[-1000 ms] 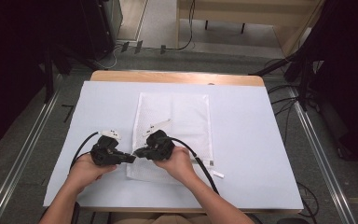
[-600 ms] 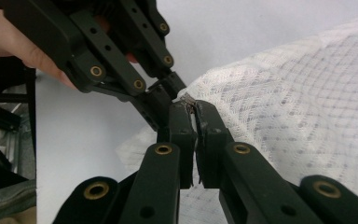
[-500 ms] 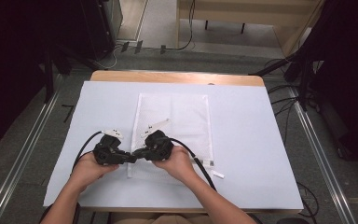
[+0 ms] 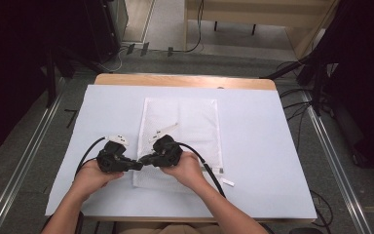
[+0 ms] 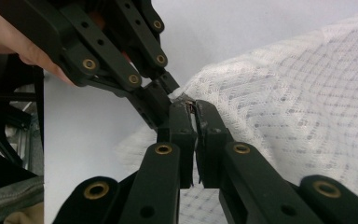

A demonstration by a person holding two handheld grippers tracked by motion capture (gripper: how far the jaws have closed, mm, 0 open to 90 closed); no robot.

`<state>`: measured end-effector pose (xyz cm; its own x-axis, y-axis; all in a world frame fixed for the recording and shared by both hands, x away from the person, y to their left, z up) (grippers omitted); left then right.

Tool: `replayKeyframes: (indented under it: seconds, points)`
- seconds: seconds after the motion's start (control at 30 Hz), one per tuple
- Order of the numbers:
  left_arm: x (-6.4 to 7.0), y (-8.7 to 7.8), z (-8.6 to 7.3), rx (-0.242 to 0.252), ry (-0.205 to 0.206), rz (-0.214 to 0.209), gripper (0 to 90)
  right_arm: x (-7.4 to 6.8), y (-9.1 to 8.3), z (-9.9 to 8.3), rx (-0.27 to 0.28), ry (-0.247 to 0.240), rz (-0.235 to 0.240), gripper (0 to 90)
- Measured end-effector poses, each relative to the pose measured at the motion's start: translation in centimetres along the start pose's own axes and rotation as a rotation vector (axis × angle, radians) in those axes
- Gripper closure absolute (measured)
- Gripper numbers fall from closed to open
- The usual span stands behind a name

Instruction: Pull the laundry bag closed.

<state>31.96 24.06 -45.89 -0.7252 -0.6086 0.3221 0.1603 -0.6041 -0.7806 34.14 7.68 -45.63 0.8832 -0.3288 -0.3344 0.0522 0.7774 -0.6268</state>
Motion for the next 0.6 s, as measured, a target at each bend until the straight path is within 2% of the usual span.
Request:
replayKeyframes:
  seconds: [0.07, 0.13, 0.2, 0.23, 0.3, 0.33, 0.53, 0.6]
  points:
    - [0.0, -0.1, 0.1, 0.008, -0.006, -0.003, 88.6, 0.1, 0.0, -0.1, 0.010, -0.012, -0.009, 88.5]
    - [0.0, -0.2, 0.1, 0.006, -0.003, 0.005, 88.7, 0.2, 0.0, -0.2, 0.018, -0.001, -0.010, 88.6]
    - [-0.1, -0.4, 0.0, 0.009, -0.009, -0.009, 88.8, 0.4, -0.1, -0.4, 0.014, 0.008, -0.016, 88.6]
    - [-0.2, -0.5, 0.0, 0.011, -0.006, 0.002, 88.8, 0.6, -0.2, -0.6, 0.017, 0.006, -0.021, 88.6]
    - [-0.3, -0.7, -0.1, 0.014, -0.012, -0.009, 88.7, 1.0, -0.3, -1.0, 0.007, 0.027, -0.037, 88.5]
    - [-0.4, -0.7, -0.2, 0.016, -0.014, -0.008, 88.7, 1.1, -0.4, -1.2, 0.010, 0.028, -0.023, 88.4]
    - [-0.3, -0.6, -0.3, 0.030, -0.007, -0.015, 88.4, 1.0, -1.1, -1.4, 0.014, -0.035, -0.037, 88.3]
    - [-0.4, -0.6, -0.3, 0.036, -0.006, -0.019, 88.3, 1.2, -1.3, -1.6, 0.007, -0.038, -0.042, 88.3]
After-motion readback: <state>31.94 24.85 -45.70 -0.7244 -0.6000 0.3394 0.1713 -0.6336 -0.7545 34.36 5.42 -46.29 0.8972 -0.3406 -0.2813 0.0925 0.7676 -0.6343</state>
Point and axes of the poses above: each handheld gripper's, and its own axes: y roughly forward along the jaws, z roughly out of its top, x roughly to its right, the point moved 3 cm from there along y, roughly forward along the jaws
